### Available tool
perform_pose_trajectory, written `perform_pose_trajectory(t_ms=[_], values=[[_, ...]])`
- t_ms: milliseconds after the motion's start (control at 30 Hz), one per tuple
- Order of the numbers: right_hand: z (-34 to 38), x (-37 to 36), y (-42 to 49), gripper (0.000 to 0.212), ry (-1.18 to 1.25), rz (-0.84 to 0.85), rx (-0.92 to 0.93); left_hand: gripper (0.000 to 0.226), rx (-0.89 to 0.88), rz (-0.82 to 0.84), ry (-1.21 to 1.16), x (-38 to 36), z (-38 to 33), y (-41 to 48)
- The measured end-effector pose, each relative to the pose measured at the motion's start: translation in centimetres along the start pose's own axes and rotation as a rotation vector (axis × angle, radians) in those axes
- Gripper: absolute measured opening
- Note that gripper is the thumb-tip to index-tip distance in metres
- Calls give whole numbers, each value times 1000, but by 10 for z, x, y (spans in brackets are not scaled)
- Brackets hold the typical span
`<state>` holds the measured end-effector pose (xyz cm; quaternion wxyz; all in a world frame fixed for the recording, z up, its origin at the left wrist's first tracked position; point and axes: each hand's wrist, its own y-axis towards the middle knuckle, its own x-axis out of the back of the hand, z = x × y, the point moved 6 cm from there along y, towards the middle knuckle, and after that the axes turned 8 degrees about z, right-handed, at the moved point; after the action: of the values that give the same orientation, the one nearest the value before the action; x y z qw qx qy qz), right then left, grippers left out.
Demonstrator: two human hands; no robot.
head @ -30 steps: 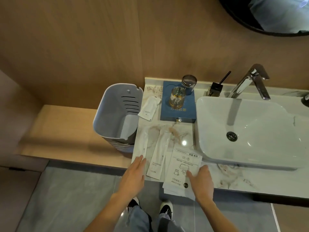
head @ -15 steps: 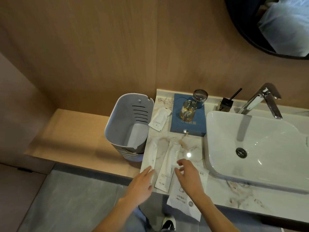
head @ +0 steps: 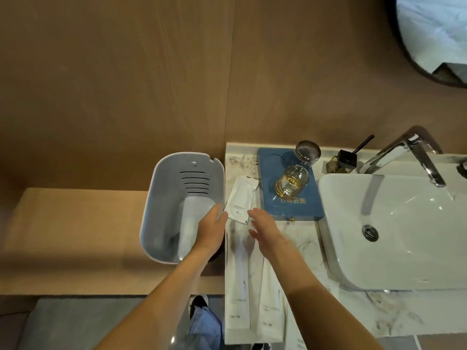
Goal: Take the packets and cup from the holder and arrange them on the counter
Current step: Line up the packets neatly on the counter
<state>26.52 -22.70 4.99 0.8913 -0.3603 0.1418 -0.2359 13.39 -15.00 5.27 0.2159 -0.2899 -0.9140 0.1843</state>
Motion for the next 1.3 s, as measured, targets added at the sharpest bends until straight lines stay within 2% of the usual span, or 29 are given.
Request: perform_pose_trajectory(t_ms=[133,267,400,467,567,667,767,833,933,1033,1100,1200,1300], values=[[3,-11,19,25,-129,-60,49,38,-40,93,20,-2,12,27],[-1,-13,31,24,-218,-129,46,32,-28,80,-51,-1,22,35],[-13,-17,44,47,-383,-216,52,31,50,21,-159,4,32,48],[-5,-16,37,35,-301,-305,89,29,86,-4,-164,6,32,53],[8,-10,35,31,-247,-448,120,19,115,54,-235,1,26,58],[25,-12,34,13,-462,-507,194,24,179,102,-355,-2,23,58],[49,-24,30,6,-795,-526,338,22,183,64,-420,9,19,61],[61,-35,35,15,-1058,-497,350,23,172,61,-464,17,15,67],[55,-50,52,33,-1219,-397,268,25,156,135,-555,17,13,76],[32,-60,62,31,-1237,-292,251,31,143,180,-590,13,17,81],[22,-59,59,31,-1199,-278,297,32,129,165,-581,12,19,81],[13,-42,45,42,-1115,-365,363,31,128,150,-544,9,19,78],[3,-25,43,57,-952,-334,252,33,153,202,-548,-3,7,74]])
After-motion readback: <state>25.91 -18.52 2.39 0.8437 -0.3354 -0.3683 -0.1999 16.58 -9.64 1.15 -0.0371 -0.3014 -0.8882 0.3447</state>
